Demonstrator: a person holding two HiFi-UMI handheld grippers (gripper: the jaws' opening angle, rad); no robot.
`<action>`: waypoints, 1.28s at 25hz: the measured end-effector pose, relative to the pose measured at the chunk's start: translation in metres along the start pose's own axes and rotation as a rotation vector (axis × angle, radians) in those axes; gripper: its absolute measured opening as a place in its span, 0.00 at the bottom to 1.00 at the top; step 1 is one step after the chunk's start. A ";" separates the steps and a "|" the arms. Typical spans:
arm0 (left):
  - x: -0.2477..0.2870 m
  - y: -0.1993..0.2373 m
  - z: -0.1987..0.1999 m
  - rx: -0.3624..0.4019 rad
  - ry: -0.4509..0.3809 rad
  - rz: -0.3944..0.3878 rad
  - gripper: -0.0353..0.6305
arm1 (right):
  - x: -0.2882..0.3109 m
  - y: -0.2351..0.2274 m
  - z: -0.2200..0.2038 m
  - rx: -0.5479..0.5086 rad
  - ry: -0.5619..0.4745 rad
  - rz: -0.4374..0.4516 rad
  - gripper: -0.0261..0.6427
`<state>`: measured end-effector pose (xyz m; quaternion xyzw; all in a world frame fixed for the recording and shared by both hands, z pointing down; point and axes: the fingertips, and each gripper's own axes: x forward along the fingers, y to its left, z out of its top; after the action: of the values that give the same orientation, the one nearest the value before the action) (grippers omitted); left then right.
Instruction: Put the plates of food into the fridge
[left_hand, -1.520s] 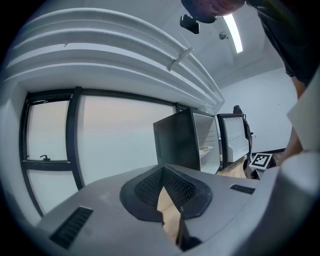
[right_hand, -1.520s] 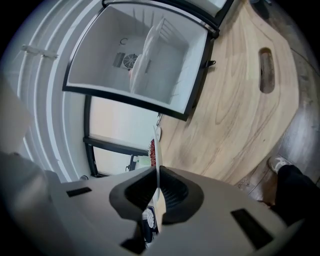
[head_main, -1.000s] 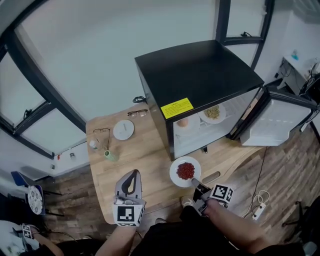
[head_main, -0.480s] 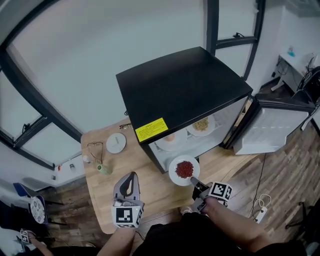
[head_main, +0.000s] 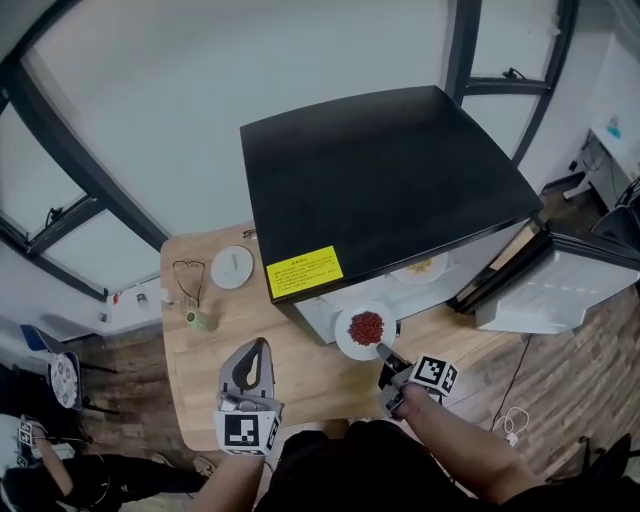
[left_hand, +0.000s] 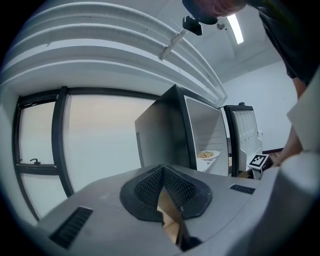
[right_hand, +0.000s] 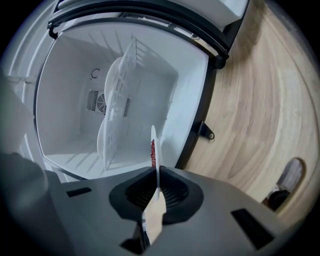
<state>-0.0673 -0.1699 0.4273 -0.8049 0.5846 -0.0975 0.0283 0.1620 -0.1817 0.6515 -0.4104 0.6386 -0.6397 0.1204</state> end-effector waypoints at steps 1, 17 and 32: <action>0.000 0.001 -0.005 -0.005 0.013 0.008 0.06 | 0.005 -0.002 0.003 -0.010 0.000 -0.016 0.09; -0.012 0.051 -0.031 -0.058 0.112 0.156 0.06 | 0.084 -0.001 0.043 -0.018 0.013 -0.104 0.09; -0.027 0.081 -0.012 -0.025 0.058 0.203 0.06 | 0.097 0.002 0.059 -0.441 0.030 -0.449 0.26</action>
<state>-0.1531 -0.1688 0.4227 -0.7387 0.6649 -0.1101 0.0112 0.1394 -0.2902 0.6770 -0.5478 0.6571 -0.5025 -0.1252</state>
